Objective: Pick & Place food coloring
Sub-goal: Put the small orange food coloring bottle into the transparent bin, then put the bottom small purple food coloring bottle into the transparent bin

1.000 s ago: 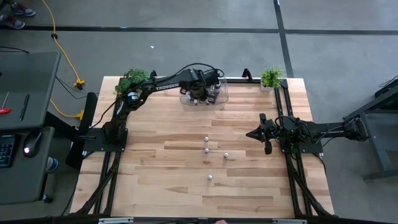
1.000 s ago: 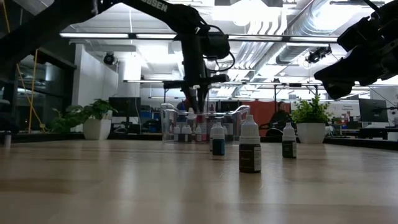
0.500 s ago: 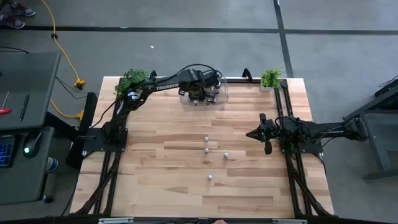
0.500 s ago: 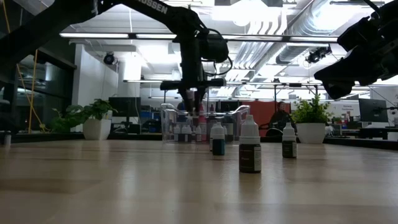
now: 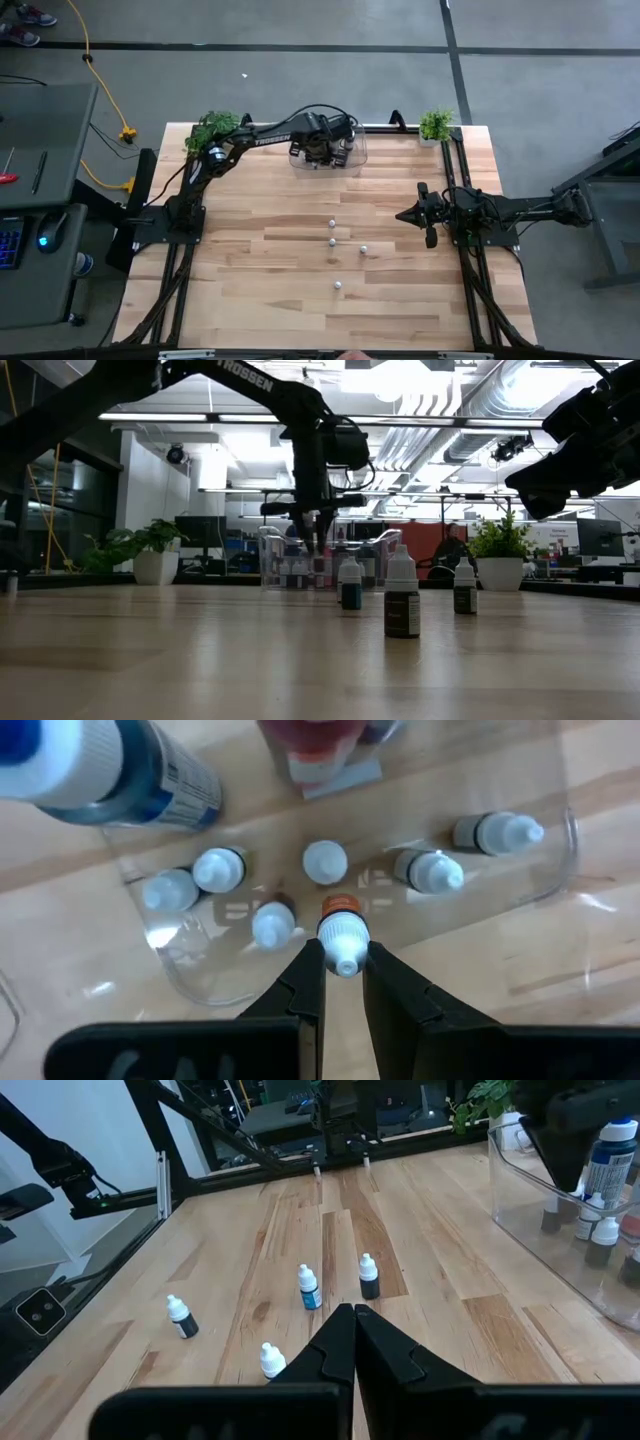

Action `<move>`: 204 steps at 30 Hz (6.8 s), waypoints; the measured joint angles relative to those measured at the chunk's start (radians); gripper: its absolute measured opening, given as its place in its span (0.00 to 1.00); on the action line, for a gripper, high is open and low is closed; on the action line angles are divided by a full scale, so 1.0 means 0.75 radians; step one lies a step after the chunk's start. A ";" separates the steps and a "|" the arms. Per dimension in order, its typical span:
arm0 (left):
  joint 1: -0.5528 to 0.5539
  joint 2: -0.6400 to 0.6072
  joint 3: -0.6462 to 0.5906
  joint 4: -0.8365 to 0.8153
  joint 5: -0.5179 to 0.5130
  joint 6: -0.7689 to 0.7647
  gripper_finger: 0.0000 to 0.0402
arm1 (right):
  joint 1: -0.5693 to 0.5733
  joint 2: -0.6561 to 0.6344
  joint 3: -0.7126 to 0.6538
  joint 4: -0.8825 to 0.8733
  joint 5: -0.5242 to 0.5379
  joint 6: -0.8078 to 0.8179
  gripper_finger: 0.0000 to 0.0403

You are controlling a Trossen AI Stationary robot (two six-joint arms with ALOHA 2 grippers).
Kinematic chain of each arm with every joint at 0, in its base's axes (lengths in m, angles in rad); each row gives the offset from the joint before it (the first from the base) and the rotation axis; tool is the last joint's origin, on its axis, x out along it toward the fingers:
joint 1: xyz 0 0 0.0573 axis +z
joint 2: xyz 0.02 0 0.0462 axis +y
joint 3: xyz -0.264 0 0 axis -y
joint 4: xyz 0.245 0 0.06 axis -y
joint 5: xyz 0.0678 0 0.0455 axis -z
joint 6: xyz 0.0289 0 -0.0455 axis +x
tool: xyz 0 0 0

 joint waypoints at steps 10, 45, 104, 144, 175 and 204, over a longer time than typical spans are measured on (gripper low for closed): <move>0.021 0.028 0.004 0.031 0.064 0.014 0.10 | 0.000 0.000 0.000 0.000 0.000 0.000 0.00; 0.029 0.036 0.001 0.037 0.019 0.105 0.22 | 0.000 0.000 0.000 0.000 0.000 0.000 0.00; -0.655 -0.389 0.172 -0.576 0.015 0.783 0.22 | 0.000 -0.001 0.000 0.000 0.000 0.000 0.00; -0.910 -0.450 -0.438 0.342 0.237 0.809 0.22 | 0.000 0.007 0.000 -0.003 0.000 0.000 0.00; -1.006 -0.023 -0.007 0.180 0.251 0.749 0.54 | 0.000 0.079 0.000 -0.002 0.000 0.000 0.00; -1.012 0.110 -0.008 0.244 0.129 1.099 0.57 | -0.001 0.078 0.000 -0.001 0.000 0.000 0.00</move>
